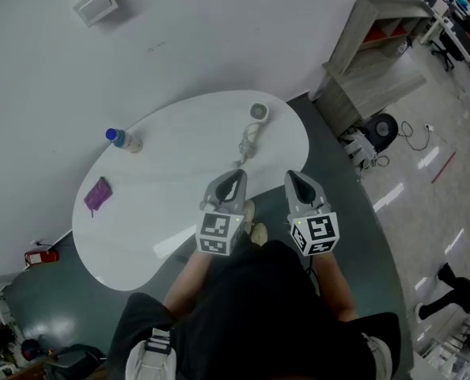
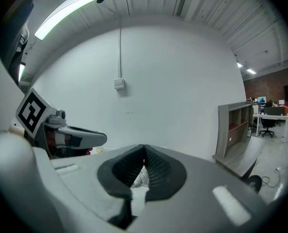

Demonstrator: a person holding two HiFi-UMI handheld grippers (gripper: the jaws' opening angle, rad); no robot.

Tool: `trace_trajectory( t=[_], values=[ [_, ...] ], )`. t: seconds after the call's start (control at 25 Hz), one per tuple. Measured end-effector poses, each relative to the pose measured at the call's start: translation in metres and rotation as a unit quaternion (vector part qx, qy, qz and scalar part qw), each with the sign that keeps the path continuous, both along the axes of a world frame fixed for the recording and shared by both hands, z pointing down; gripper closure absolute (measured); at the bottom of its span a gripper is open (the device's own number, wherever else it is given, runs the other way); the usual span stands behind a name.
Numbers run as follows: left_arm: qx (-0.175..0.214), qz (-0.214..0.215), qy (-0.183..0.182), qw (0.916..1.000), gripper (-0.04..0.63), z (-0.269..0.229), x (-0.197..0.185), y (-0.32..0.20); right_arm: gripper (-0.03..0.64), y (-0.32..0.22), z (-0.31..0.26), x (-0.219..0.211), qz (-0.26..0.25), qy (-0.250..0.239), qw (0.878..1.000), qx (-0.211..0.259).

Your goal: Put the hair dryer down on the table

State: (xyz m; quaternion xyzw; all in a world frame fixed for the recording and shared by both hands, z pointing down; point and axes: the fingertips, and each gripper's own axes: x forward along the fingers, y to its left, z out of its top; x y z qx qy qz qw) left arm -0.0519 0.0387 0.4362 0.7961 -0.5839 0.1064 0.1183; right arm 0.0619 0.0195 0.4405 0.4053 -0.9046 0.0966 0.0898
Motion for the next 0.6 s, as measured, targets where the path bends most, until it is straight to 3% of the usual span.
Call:
trace_trajectory(
  t=[0.6],
  values=[
    [0.008,-0.024,-0.004,0.9997,0.583,0.002,0.007,0.029,0.614,0.023,0.006,0.010,-0.044,0.004,0.999,0.013]
  ],
)
